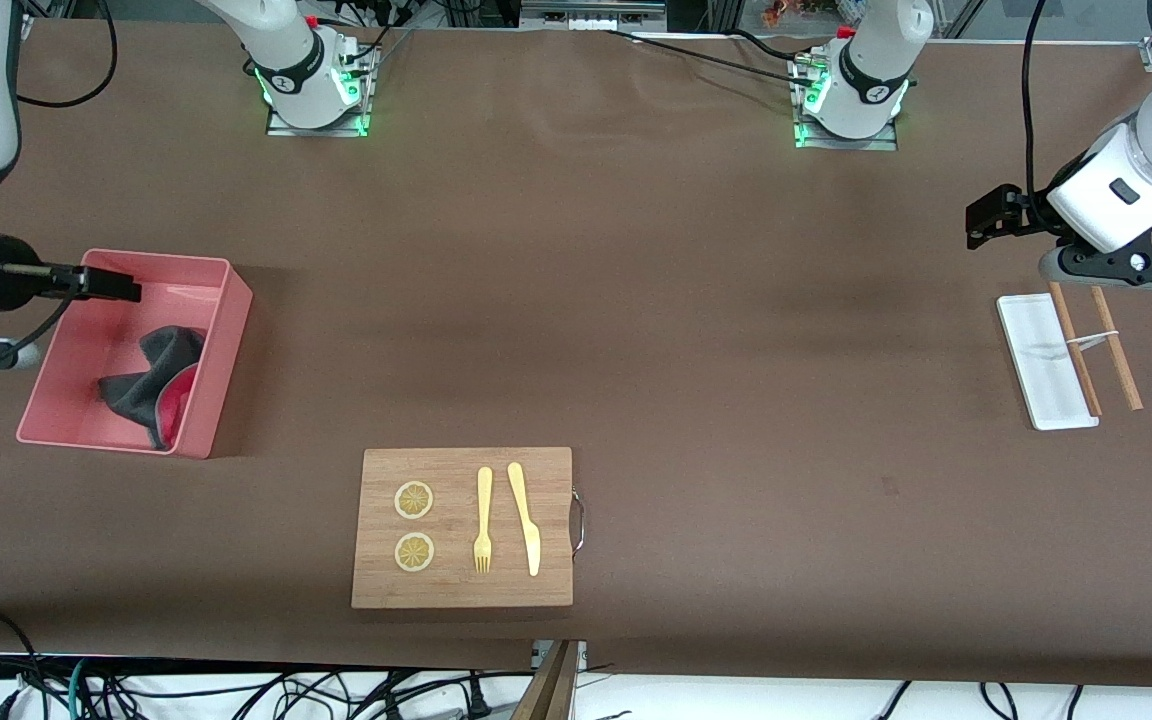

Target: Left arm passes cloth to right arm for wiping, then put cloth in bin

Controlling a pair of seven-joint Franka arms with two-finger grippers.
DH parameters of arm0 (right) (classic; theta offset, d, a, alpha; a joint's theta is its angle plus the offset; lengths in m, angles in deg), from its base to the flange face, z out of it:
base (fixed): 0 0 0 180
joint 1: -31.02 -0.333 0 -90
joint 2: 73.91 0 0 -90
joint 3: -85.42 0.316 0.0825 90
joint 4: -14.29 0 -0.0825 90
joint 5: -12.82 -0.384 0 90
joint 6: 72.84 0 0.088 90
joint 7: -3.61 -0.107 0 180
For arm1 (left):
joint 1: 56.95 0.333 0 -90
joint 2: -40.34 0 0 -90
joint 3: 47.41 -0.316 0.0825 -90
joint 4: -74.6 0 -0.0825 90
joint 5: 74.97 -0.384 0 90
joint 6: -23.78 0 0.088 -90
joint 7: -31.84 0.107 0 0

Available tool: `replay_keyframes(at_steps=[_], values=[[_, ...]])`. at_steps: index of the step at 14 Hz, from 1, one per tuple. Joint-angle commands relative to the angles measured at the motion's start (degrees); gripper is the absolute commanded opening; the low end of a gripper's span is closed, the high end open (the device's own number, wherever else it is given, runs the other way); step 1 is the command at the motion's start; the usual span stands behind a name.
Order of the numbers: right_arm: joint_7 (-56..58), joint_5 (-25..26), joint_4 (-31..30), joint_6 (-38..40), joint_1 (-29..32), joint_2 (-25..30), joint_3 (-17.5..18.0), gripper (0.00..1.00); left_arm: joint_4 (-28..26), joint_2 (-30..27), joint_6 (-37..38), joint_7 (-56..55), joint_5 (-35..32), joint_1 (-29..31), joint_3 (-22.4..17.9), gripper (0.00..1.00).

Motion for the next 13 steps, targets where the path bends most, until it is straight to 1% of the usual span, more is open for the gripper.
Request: replay_keyframes(at_steps=[1, 3, 4, 7, 8, 10, 11, 13], values=[[-1.3, 1.3, -5.1, -0.3, 3.0, 7.2, 5.5, 1.00, 1.6, 0.8, 1.0, 1.1, -1.0, 0.1, 0.1, 1.00], [-1.2, 3.8, -7.0, -0.7, 4.3, 9.6, 8.2, 1.00, 1.6, 0.8, 1.0, 1.1, -1.0, 0.1, 0.1, 1.00], [-1.1, 4.3, -7.4, -0.7, 4.6, 10.4, 8.5, 1.00, 1.6, 0.8, 1.0, 1.1, -1.0, 0.1, 0.1, 1.00], [-1.2, 4.6, -8.7, -1.1, 5.7, 15.5, 8.7, 1.00, 1.6, 0.8, 1.0, 1.1, -1.0, 0.1, 0.1, 1.00], [-1.2, 5.1, -9.9, -1.1, 5.8, 16.3, 9.2, 1.00, 1.6, 0.8, 1.0, 1.0, -1.0, 0.1, 0.1, 1.00], [-1.1, 9.4, -10.2, -1.6, 7.2, 17.7, 13.4, 1.00, 1.6, 0.8, 1.0, 1.0, -1.0, 0.1, 0.1, 1.00], [-1.0, 9.8, -10.2, -1.6, 7.3, 17.8, 14.2, 1.00, 1.6, 0.8, 1.0, 1.1, -1.0, 0.1, 0.1, 1.00], [-1.4, 9.3, -10.4, -1.0, 7.9, 17.8, 14.2, 1.00, 1.6, 0.8, 1.0, 1.1, -1.0, 0.1, 0.1, 1.00]])
